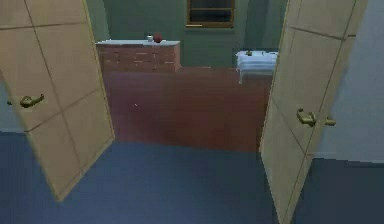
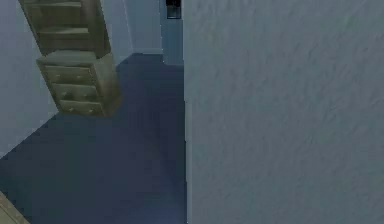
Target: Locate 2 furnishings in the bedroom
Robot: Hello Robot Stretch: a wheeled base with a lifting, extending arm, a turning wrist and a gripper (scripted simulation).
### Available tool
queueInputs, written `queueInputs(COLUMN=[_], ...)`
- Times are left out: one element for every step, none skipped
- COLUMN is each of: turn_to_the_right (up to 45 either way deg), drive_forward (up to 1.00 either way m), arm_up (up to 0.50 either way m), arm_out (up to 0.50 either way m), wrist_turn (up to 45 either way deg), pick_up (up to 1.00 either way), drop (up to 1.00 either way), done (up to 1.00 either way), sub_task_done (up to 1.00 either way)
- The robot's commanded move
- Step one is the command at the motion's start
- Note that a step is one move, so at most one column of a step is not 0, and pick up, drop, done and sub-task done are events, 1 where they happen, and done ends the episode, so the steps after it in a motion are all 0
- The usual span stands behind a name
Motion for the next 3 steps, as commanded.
queueInputs(turn_to_the_right=[0.0,9.0,0.0], drive_forward=[0.7,0.0,1.0], arm_up=[0.0,0.0,0.0], arm_out=[0.0,0.0,0.0], wrist_turn=[0.0,0.0,0.0], pick_up=[0.0,0.0,0.0], drop=[0.0,0.0,0.0], done=[0.0,0.0,0.0], sub_task_done=[0.0,0.0,0.0])
